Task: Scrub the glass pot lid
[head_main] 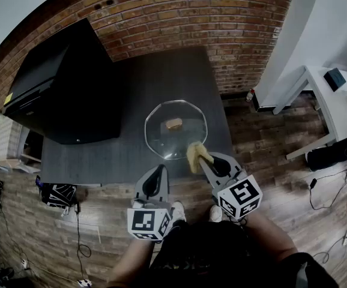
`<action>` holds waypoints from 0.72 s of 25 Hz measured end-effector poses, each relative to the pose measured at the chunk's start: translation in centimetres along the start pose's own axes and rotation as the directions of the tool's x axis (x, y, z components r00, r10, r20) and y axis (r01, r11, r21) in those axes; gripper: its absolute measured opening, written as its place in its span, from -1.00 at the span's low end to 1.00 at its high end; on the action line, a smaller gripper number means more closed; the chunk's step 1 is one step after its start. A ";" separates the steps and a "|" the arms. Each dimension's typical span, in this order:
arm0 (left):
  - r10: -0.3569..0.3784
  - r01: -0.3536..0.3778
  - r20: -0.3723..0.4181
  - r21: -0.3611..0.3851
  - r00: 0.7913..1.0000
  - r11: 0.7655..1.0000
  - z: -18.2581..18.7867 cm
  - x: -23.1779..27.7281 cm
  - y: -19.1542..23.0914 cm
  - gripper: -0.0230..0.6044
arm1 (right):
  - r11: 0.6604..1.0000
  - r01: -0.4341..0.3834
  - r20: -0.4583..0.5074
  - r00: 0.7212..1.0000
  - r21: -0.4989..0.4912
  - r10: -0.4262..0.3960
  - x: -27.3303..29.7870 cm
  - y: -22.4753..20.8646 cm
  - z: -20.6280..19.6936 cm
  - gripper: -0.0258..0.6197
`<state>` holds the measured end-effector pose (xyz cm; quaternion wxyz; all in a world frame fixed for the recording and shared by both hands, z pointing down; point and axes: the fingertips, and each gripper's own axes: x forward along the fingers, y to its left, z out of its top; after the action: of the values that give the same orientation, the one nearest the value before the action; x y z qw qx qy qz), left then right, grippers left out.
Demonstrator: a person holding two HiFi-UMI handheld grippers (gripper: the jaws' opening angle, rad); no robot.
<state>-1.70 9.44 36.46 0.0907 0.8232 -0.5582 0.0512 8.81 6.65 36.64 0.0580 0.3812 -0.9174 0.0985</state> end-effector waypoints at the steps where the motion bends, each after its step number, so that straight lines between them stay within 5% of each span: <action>1: -0.001 0.001 0.001 0.001 1.000 1.000 0.0 0.1 0.1 -0.82 | 1.000 0.001 -0.001 1.000 0.000 -0.001 0.1 0.0 0.0 -0.78; 18: -0.027 0.027 -0.021 -0.024 0.999 0.999 -1.1 0.9 3.0 -0.82 | 1.000 0.027 0.007 1.000 0.008 -0.027 2.5 0.4 0.1 -0.78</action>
<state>-4.12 7.73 37.99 0.1071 0.8289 -0.5465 0.0523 6.79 5.19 36.95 0.0547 0.3942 -0.9119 0.1003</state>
